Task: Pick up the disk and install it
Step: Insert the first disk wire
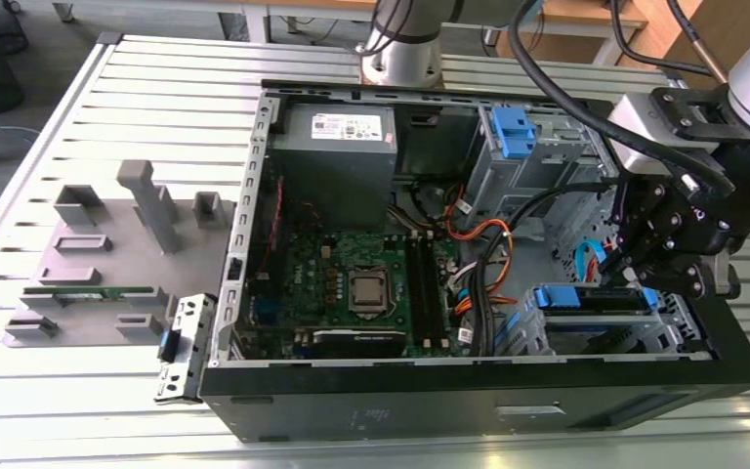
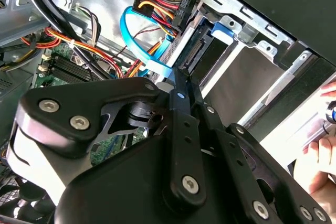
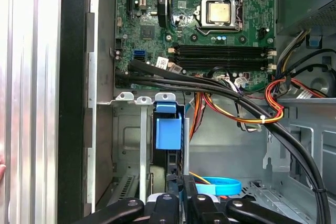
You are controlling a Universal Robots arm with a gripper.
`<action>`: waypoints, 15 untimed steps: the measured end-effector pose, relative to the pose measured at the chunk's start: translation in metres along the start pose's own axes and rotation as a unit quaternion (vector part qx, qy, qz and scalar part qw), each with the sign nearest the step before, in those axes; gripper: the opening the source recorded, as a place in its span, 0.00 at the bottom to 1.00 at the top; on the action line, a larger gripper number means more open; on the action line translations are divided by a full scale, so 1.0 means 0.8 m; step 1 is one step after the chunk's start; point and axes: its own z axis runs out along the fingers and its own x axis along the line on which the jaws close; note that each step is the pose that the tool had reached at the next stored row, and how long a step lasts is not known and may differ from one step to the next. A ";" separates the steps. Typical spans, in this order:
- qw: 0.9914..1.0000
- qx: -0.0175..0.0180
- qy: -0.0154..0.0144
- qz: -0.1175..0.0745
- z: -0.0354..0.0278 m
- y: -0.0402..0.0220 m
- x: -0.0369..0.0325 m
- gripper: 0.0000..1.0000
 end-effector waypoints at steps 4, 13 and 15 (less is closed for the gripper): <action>1.000 0.000 0.000 0.000 0.0014 0.0000 -0.0001 0.16; 1.000 0.002 0.000 0.000 0.0035 0.0002 0.0007 0.16; 1.000 0.002 0.000 0.000 0.0037 0.0002 0.0007 0.16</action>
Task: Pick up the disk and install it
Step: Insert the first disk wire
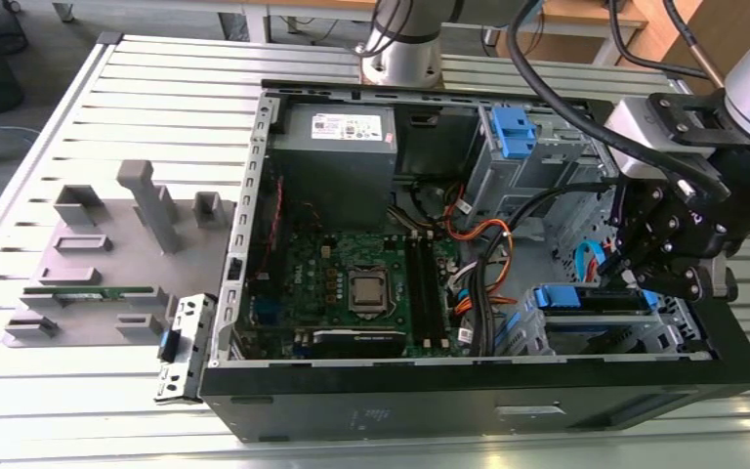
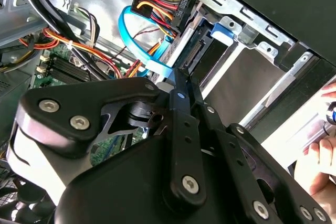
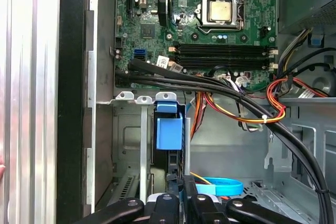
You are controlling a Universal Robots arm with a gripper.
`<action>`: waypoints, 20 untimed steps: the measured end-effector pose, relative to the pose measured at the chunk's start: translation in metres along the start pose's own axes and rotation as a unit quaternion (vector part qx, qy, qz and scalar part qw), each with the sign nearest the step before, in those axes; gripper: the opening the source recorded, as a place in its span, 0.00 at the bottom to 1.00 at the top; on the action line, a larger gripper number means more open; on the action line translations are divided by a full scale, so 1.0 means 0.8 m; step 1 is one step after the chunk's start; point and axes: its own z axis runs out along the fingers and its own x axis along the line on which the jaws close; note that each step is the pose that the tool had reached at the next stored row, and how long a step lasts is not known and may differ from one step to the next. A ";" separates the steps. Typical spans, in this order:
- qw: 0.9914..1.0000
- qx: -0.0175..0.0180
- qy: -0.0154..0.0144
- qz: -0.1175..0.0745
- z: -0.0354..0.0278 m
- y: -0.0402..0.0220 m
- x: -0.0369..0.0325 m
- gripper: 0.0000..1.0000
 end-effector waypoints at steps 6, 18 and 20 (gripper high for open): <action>1.000 0.000 0.000 0.000 0.0022 0.0006 0.0004 0.16; 1.000 0.000 0.000 0.000 0.0055 0.0010 0.0004 0.16; 1.000 0.000 0.000 0.000 0.0063 0.0010 0.0004 0.16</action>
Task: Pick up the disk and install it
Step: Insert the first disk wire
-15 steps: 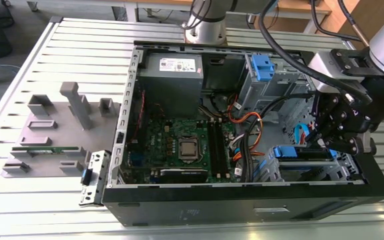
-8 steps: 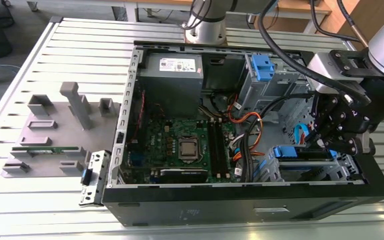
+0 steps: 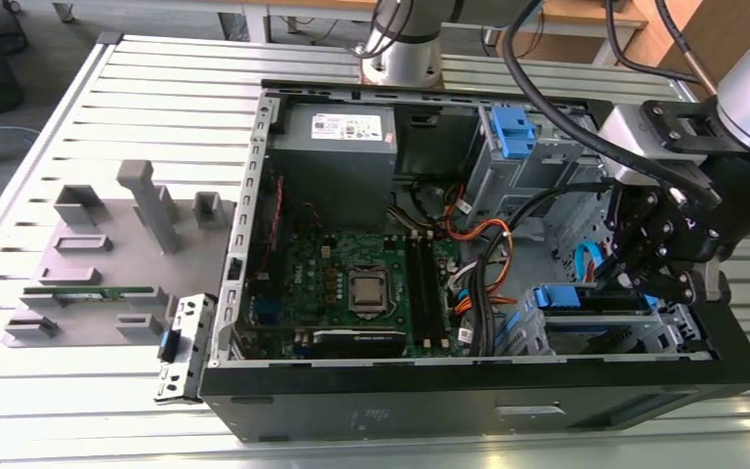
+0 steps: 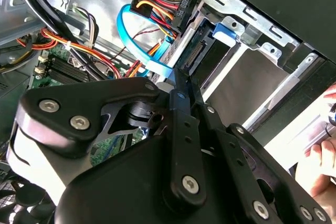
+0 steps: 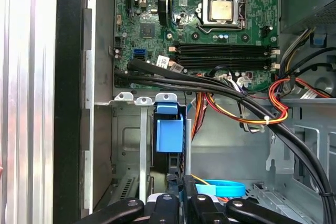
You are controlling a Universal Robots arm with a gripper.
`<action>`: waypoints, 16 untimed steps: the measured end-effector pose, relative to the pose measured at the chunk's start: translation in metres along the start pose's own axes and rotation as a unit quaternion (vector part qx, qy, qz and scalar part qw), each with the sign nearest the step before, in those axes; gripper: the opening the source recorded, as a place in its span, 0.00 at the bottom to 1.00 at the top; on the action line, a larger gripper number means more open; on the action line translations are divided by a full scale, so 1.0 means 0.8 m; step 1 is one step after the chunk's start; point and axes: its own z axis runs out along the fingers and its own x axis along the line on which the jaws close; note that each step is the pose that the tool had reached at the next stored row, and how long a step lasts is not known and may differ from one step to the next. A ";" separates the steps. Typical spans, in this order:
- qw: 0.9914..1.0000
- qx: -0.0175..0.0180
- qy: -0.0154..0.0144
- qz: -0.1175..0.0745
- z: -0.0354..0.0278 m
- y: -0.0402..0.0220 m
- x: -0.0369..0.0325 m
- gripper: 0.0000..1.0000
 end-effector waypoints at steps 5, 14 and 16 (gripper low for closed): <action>1.000 0.000 0.000 0.000 0.0007 0.0000 0.0000 0.16; 1.000 0.000 0.000 0.000 0.0027 0.0000 0.0000 0.16; 1.000 0.000 0.000 0.000 0.0041 0.0001 0.0001 0.16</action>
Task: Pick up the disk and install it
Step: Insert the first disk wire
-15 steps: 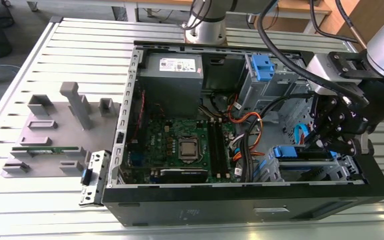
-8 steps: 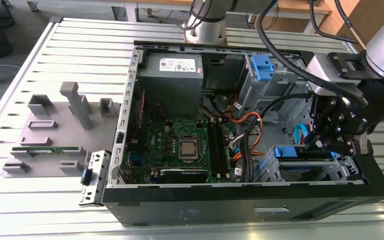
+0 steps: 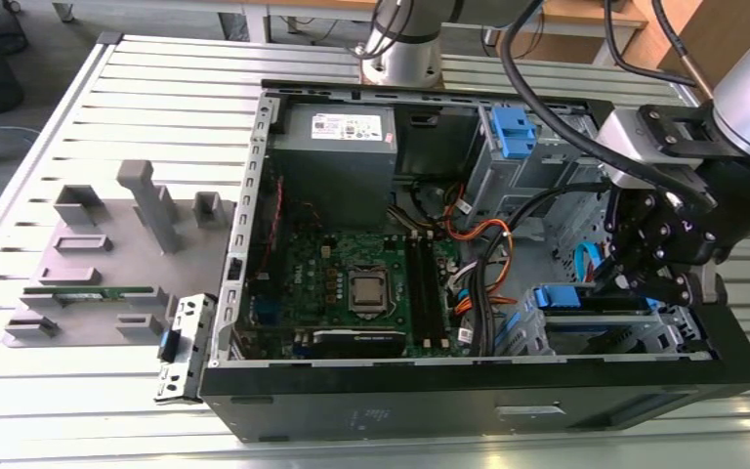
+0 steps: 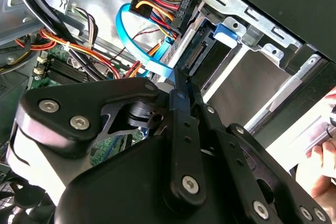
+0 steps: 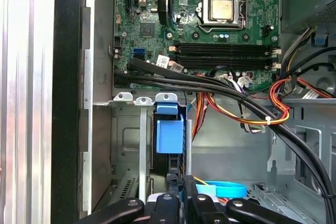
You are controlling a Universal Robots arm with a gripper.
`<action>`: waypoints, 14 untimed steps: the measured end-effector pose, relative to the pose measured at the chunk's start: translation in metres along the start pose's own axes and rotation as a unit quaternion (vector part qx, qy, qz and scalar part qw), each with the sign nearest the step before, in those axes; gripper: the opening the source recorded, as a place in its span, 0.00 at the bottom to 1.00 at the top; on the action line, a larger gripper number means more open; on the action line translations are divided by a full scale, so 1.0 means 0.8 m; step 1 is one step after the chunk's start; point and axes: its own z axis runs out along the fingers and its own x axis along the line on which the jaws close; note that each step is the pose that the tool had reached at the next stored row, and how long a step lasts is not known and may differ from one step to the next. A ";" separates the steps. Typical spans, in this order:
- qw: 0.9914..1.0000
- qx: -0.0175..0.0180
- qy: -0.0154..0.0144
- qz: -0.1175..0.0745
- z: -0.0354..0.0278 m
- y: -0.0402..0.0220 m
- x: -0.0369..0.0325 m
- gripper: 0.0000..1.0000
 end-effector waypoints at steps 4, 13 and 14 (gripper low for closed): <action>1.000 0.000 0.000 0.000 0.0006 0.0000 0.0000 0.16; 1.000 0.000 0.000 0.000 0.0041 0.0000 0.0001 0.16; 1.000 0.000 0.000 0.000 0.0042 0.0000 0.0001 0.16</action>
